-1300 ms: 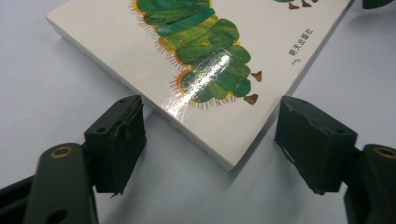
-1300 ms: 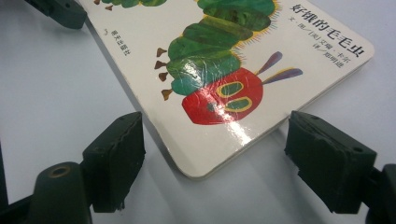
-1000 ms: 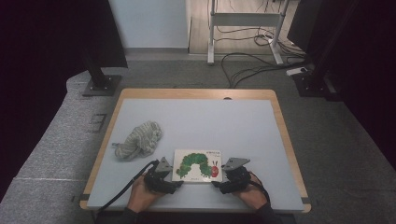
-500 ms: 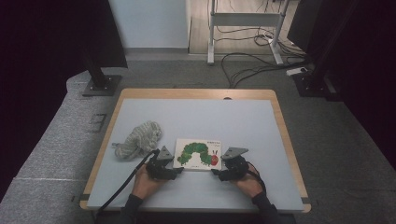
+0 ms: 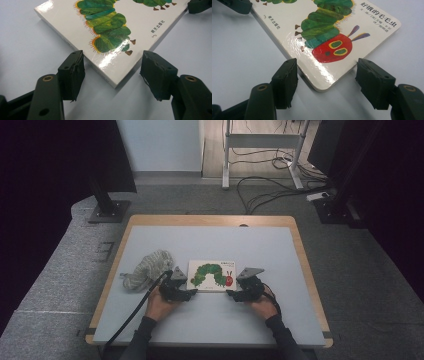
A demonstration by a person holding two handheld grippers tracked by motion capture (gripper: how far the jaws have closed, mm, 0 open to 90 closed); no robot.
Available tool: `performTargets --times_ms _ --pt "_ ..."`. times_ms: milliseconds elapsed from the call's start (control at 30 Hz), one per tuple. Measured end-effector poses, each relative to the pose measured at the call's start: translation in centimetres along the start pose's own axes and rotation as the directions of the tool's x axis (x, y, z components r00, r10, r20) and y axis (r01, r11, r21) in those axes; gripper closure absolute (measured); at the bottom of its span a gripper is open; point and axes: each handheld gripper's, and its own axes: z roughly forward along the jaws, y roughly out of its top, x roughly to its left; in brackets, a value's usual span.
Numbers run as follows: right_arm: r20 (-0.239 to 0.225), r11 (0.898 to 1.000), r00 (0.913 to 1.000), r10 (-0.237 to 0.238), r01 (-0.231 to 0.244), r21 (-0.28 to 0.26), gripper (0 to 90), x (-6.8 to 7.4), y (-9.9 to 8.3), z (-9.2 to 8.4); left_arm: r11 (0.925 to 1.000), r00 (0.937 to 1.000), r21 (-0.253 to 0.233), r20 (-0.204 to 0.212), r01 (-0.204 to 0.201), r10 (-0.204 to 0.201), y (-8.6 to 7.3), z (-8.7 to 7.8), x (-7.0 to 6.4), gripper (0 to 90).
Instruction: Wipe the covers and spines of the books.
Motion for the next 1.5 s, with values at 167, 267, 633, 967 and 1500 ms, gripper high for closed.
performTargets --times_ms 167,267,633,967,1500 --pt "-0.004 1.0 1.0 0.001 -0.001 0.004 31.8 -0.1 0.1 0.0 1.0 0.9999 0.0 -0.006 0.009 -0.009 -0.1 0.1 0.3 29.1" --pt "-0.004 1.0 1.0 0.001 -0.001 0.011 26.3 0.0 0.2 0.1 0.9996 0.9993 0.01 -0.03 0.025 -0.024 0.0 0.0 0.5 21.5" --pt "-0.024 1.0 0.9994 0.026 -0.026 -0.007 12.2 0.2 0.3 -1.0 0.9991 0.9987 0.037 -0.046 -0.021 0.022 0.0 -2.3 -0.3 1.4" --pt "-0.028 1.0 0.9995 -0.012 0.011 -0.021 0.0 0.8 0.4 -3.7 0.997 0.9956 0.02 -0.055 -0.075 0.076 -0.8 -5.2 -1.7 0.0" --pt "0.032 0.999 0.999 -0.032 0.032 -0.014 0.0 0.3 -1.8 -8.1 0.9978 0.9959 -0.036 -0.073 -0.057 0.054 -4.9 -9.2 -2.2 0.0"
